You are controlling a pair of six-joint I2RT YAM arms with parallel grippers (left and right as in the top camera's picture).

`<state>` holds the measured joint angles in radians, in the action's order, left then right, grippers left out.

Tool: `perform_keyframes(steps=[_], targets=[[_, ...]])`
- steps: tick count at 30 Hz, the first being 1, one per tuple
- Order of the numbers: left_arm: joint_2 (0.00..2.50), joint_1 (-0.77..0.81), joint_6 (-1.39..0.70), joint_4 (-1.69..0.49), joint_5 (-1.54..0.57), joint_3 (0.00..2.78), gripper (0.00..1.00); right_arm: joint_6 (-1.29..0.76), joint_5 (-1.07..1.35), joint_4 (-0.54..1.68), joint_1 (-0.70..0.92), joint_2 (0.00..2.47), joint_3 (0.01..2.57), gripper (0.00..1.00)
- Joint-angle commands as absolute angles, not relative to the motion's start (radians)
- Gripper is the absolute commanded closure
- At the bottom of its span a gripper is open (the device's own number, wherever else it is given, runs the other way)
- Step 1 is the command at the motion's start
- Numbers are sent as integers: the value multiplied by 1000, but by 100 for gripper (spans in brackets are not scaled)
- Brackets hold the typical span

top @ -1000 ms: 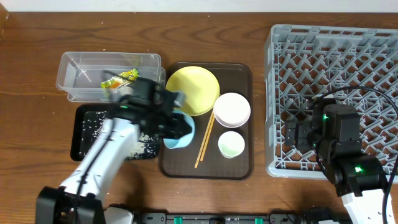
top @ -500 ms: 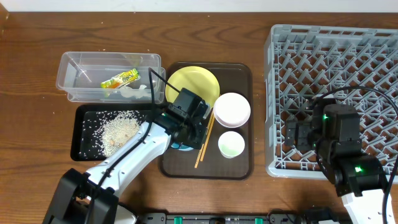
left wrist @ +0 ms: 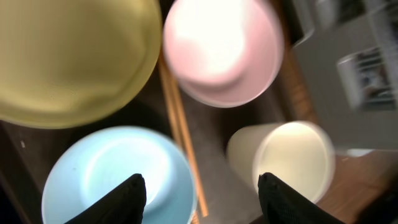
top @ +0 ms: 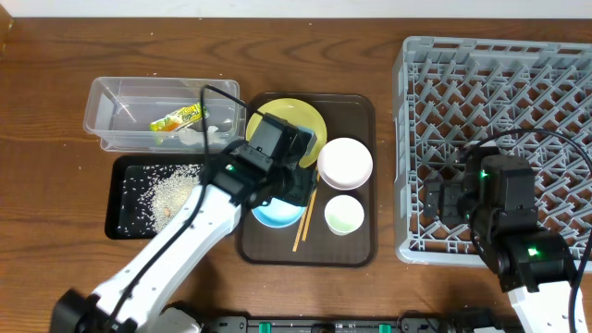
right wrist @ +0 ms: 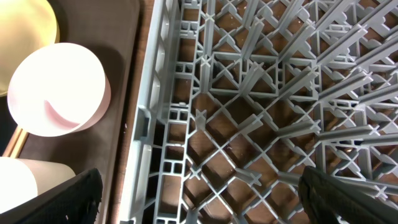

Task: Sort waste into correct bins and load items into the dishwasher rack
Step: 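Grasp the white paper cup with the left gripper and lift it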

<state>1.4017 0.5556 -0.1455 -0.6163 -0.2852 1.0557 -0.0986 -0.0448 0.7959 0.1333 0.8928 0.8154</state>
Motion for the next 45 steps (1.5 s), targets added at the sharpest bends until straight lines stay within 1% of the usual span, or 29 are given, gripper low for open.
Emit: perform_keyframes(steps=[1, 7, 15, 17, 19, 20, 21, 23, 25, 26, 27, 29, 35, 39, 42, 45], targets=[[1387, 582, -144, -613, -299, 1073, 39, -108, -44, 797, 123, 889, 835, 1], [1452, 655, -144, -612, -298, 1055, 39, -108, -44, 798, 123, 889, 835, 1], [1609, 720, -145, -588, -298, 1054, 40, -108, -44, 801, 123, 889, 835, 1], [1641, 726, -145, -585, -299, 1054, 47, -108, -44, 805, 123, 889, 835, 1], [1660, 726, -145, -585, -299, 1054, 65, -108, -44, 807, 123, 889, 835, 1], [1664, 726, -145, -585, -299, 1054, 73, -108, -44, 809, 123, 889, 835, 1], [1665, 726, -144, -585, -298, 1054, 75, -108, -44, 809, 123, 889, 835, 1], [1665, 726, -144, -584, -298, 1054, 76, -108, -44, 809, 123, 889, 835, 1], [1665, 726, -145, -585, -299, 1054, 81, -108, -44, 809, 123, 889, 835, 1], [1665, 726, -145, -585, -302, 1054, 81, -108, -44, 810, 123, 889, 835, 1], [1665, 726, -145, -585, -307, 1054, 90, -108, -44, 812, 123, 889, 835, 1], [1665, 726, -145, -589, -306, 1054, 94, -108, -44, 814, 123, 889, 835, 1], [1616, 707, -145, -646, -306, 1086, 94, -108, -44, 827, 123, 889, 835, 1], [1528, 645, -197, -662, -331, 1107, 94, -108, -52, 813, 123, 889, 835, 1], [1466, 542, -256, -621, -445, 1107, 94, -108, -59, 772, 123, 889, 835, 1], [1452, 420, -329, -556, -590, 1107, 94, -95, 48, 720, 123, 893, 835, 1]])
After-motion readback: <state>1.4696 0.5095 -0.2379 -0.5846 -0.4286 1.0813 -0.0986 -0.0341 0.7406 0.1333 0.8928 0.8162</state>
